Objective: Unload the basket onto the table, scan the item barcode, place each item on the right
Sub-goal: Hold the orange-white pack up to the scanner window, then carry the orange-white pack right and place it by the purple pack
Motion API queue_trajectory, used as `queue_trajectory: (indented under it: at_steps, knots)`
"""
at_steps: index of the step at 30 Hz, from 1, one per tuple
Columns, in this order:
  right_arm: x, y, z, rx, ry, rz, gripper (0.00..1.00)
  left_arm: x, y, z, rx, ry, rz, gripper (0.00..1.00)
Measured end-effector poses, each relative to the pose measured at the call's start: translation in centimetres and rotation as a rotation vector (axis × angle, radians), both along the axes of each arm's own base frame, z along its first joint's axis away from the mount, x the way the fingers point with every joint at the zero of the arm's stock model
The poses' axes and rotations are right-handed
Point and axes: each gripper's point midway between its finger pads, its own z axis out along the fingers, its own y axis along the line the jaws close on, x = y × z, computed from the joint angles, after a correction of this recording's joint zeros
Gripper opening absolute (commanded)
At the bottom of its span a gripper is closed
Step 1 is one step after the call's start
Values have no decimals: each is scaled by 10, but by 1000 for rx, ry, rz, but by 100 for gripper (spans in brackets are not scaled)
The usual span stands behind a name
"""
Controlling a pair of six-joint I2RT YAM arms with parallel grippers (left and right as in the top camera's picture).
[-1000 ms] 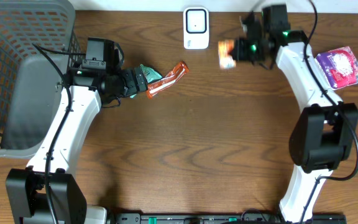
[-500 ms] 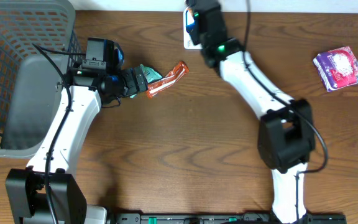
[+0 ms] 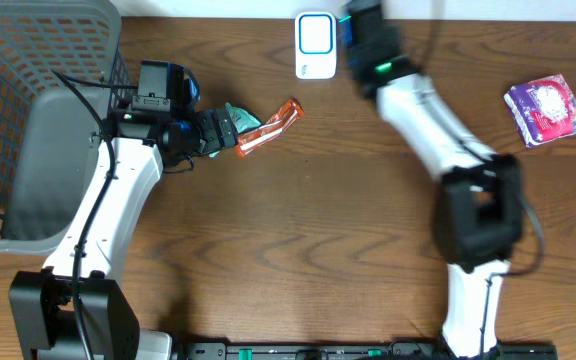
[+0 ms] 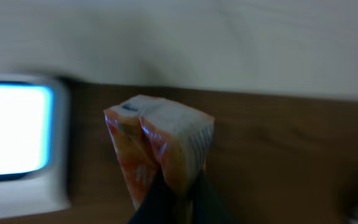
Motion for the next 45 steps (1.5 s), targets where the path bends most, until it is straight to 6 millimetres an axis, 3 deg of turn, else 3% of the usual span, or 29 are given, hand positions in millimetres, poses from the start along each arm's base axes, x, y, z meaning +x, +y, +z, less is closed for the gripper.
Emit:
queue_trajectory:
  at_steps: [3, 5, 7, 9, 16, 22, 25, 29, 31, 32, 35, 36, 38, 41, 43, 45]
  knots:
    - [-16, -83, 23, 41, 30, -174, 1, 0, 0, 0, 0, 0, 0, 98]
    - [-37, -148, 24, 70, 84, -309, 1, 0, 0, 0, -1, 0, -1, 98]
    - [-62, -211, 3, 128, 196, -398, 1, 0, 0, 0, -1, 0, 0, 98]
    - [-76, -229, -26, 211, 313, -358, 1, 0, 0, 0, -1, 0, -1, 98]
    - [-93, -249, -86, 375, 469, -303, 1, 0, 0, 0, -1, 0, 0, 98]
    - [-91, -255, -125, 416, 520, -271, 2, 0, 0, 0, -1, 0, 0, 98]
    - [-87, -264, -137, 374, 518, -287, 21, 0, 0, 0, -1, 0, 0, 98]
    - [-91, -286, -144, 291, 523, -351, 29, 0, 0, 0, -1, 0, 0, 98]
    - [-95, -299, -142, 251, 524, -392, 58, 0, 0, 0, -1, 0, 0, 98]
    - [-97, -304, -140, 233, 521, -407, 69, 0, 0, 0, -1, 0, 0, 98]
    - [-100, -313, -128, 199, 506, -435, 80, 0, 0, 0, -1, 0, 0, 98]
    - [-99, -314, -118, 193, 489, -437, 99, 0, 0, 0, -1, 0, 0, 98]
    - [-98, -312, -97, 192, 451, -434, 99, 0, 0, 0, -1, 0, 0, 98]
    - [-97, -302, -43, 213, 356, -409, 99, 0, 0, 0, -1, 0, 0, 98]
    - [-99, -277, 10, 279, 263, -339, 99, 0, 0, 0, -1, 0, 0, 98]
    - [-103, -252, 46, 349, 203, -252, 99, 0, 0, 0, -1, 0, 0, 98]
